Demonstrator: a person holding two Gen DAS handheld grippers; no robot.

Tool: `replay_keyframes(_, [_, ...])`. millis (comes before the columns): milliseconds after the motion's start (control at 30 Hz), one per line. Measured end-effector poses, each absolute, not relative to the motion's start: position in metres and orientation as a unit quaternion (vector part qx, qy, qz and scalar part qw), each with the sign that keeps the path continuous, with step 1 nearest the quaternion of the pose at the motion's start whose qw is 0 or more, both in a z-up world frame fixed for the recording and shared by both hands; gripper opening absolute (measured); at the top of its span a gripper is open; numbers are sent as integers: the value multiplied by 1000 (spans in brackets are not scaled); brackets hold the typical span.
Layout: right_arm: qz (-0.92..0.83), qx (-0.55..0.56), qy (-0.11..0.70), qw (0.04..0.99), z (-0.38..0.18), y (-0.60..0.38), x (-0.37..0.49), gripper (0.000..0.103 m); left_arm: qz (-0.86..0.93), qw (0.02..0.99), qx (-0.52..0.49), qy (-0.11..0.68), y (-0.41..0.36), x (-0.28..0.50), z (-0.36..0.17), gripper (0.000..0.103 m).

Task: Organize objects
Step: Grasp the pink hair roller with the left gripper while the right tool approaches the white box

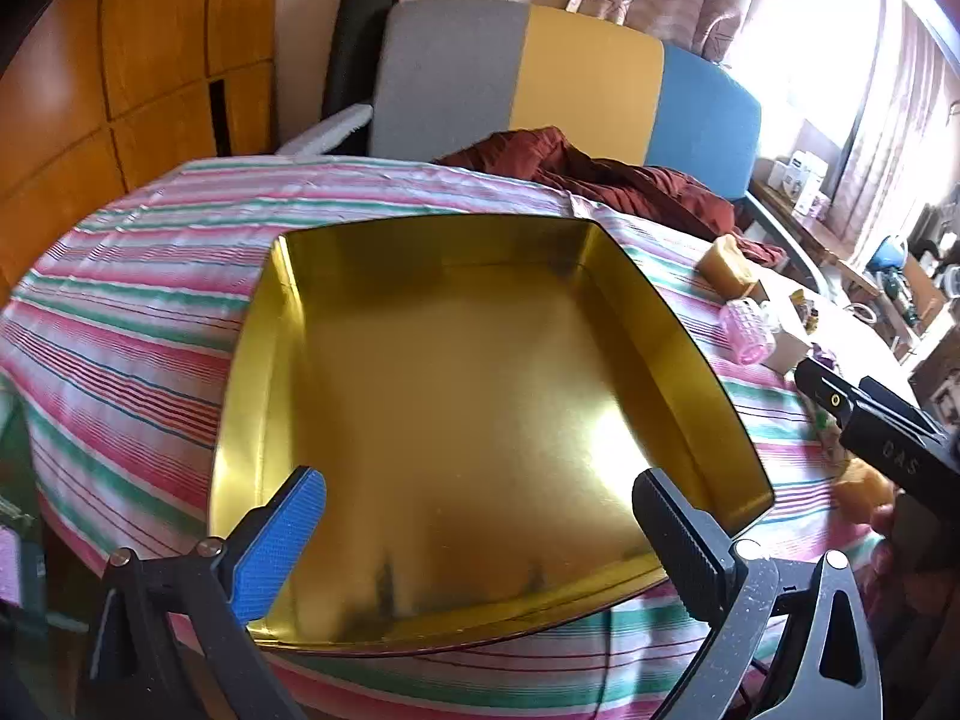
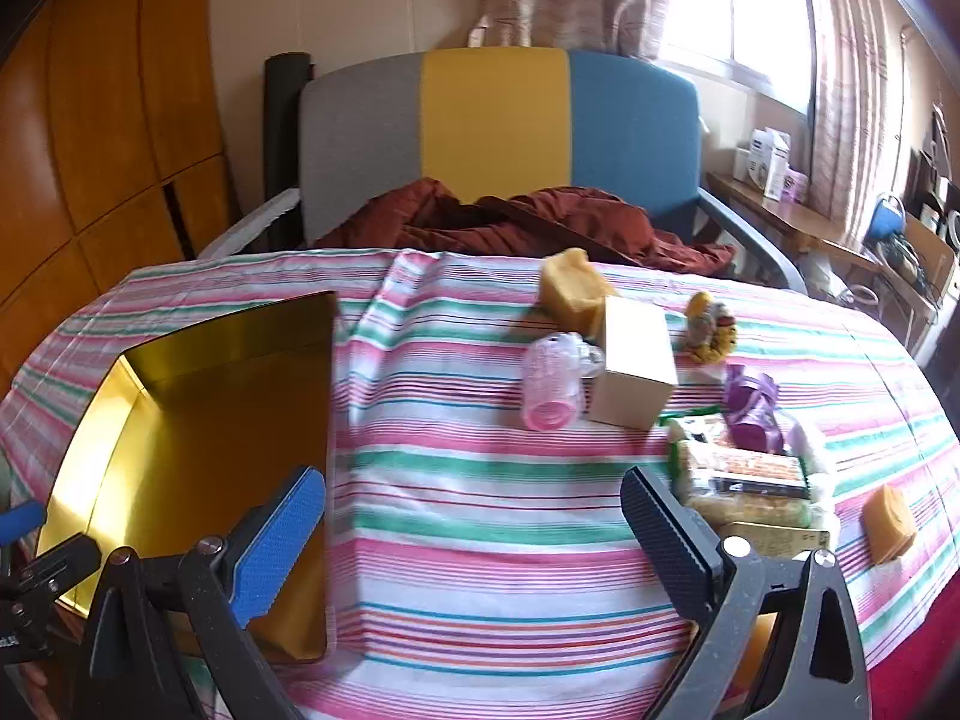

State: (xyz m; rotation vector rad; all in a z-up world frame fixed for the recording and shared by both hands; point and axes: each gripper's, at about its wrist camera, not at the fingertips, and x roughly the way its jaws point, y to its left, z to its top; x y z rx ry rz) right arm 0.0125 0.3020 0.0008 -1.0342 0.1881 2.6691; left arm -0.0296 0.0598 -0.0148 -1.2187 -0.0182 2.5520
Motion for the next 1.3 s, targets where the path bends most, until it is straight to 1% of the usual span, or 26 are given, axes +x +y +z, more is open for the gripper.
replay_keyframes(200, [915,-363,81,155,4,335,12,101,888,190,-418,-7,72,-30,-6,103])
replay_keyframes(367, [910,-363,95,177,16,370,14,101,886,228,-403,13,95,-34,10,103])
replay_keyframes(633, [909,-332,109,227,42,445,1,101,878,295,-374,51,153,-52,33,103])
replay_keyframes(800, [910,-315,135,232,36,482,-2,101,854,327,-402,45,195,-74,38,103])
replay_keyframes(900, [904,-320,171,227,24,498,3,101,844,316,-428,66,228,-91,32,103])
replay_keyframes(1000, [897,-328,203,215,21,507,4,101,839,317,-438,59,251,-103,25,103])
replay_keyframes(1100, [895,-335,205,211,20,509,3,101,831,319,-452,59,277,-114,16,103])
replay_keyframes(1300, [892,-343,214,203,19,513,3,101,803,343,-487,25,316,-139,-8,103])
